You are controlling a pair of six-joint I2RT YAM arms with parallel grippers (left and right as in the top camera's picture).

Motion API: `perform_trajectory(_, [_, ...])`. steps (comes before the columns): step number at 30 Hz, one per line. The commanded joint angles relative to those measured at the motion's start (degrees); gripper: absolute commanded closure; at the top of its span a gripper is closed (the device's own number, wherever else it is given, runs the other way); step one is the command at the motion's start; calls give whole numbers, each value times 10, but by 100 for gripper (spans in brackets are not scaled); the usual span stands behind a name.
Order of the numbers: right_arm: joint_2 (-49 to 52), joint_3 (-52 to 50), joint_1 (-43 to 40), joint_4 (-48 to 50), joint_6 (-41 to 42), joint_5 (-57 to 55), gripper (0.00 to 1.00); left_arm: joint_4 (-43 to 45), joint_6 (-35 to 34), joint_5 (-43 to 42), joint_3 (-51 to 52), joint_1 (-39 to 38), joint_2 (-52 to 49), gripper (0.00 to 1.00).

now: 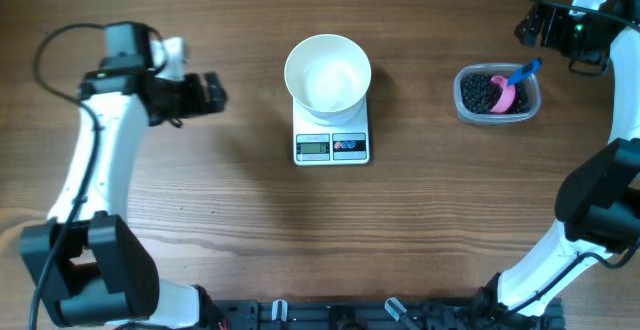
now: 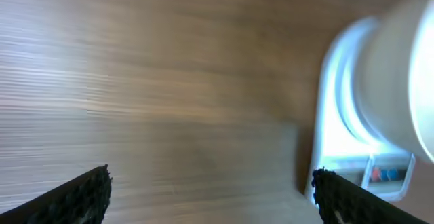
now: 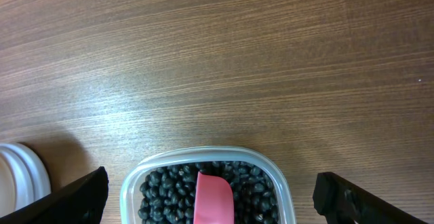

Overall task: Scoop item into bowl and weigh 150g on scale
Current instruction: 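Lift the left gripper back and move it beside the scale display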

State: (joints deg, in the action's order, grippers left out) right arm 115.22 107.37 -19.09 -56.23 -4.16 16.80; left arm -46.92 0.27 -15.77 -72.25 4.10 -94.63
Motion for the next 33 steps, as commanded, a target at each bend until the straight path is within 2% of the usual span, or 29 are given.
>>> perform_trajectory(1, [6,14,-4,1,2,-3,0,32,-19,-14,56,-74,-3,0])
perform_trajectory(6, [6,14,-4,1,2,-3,0,73,-64,-8,87,-118,-3,0])
perform_trajectory(11, [6,14,-4,1,2,-3,0,73,-68,95,87,-90,-3,0])
perform_trajectory(15, [6,14,-4,1,2,-3,0,73,-65,61,87,-48,-3,0])
perform_trajectory(24, [6,14,-4,1,2,-3,0,90,-62,68,87,-45,-3,0])
perform_trajectory(27, [6,14,-4,1,3,-3,0,78,131,-92,87,-53,-3,0])
perform_trajectory(28, [6,14,-4,1,2,-3,0,72,170,-128,87,-58,-3,0])
perform_trajectory(33, [6,14,-4,1,3,-3,0,64,173,-131,87,-74,-3,0])
